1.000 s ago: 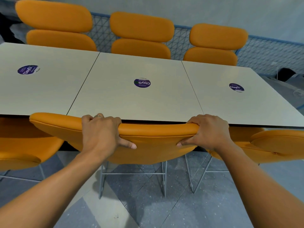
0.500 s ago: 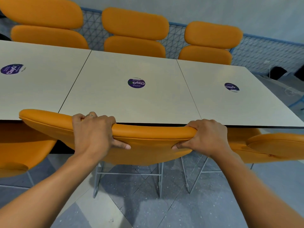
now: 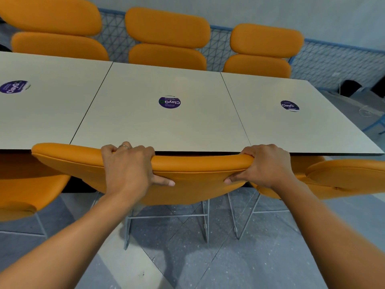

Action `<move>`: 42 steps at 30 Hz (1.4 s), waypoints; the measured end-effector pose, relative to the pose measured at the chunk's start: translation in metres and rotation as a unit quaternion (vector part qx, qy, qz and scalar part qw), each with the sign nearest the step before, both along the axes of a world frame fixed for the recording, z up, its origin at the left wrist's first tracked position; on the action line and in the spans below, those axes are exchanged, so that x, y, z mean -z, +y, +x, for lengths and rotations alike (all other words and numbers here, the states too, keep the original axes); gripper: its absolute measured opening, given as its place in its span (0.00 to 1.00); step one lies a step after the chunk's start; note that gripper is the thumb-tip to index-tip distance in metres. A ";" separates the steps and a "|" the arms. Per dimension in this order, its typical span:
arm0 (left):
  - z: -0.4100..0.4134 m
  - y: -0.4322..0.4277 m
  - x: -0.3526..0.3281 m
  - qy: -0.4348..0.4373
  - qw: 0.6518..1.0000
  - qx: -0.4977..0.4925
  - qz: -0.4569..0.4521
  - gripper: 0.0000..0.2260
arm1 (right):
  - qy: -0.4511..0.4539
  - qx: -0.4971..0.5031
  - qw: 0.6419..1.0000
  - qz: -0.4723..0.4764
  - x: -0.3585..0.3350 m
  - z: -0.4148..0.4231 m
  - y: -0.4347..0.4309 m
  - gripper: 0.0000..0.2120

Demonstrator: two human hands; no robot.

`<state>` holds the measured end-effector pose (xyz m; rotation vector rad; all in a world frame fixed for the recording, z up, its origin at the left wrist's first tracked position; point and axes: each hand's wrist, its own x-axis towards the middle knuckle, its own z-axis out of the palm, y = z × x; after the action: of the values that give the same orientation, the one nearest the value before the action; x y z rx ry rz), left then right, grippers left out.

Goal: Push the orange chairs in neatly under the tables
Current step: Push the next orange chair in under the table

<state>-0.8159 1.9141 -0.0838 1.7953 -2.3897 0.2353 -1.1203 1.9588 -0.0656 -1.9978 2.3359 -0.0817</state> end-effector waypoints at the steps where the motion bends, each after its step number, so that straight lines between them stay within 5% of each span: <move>1: 0.000 0.001 0.001 0.002 1.000 -0.001 0.000 0.36 | -0.002 -0.003 1.000 -0.002 0.000 0.000 0.001 0.35; 31: -0.003 0.007 -0.003 0.033 0.999 -0.012 0.031 0.40 | 0.031 -0.090 0.995 -0.020 0.000 -0.014 -0.007 0.40; 39: 0.009 0.025 -0.011 0.181 0.981 0.010 0.066 0.31 | 0.018 -0.114 0.993 -0.033 0.003 -0.017 -0.004 0.42; 42: 0.016 0.036 -0.018 0.225 0.972 0.010 0.058 0.27 | -0.062 -0.112 0.991 -0.028 -0.003 -0.015 -0.001 0.40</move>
<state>-0.8003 1.9498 -0.0662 1.6489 -2.1281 -0.2916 -1.1355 1.9582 -0.0631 -2.1975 2.0433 -0.2546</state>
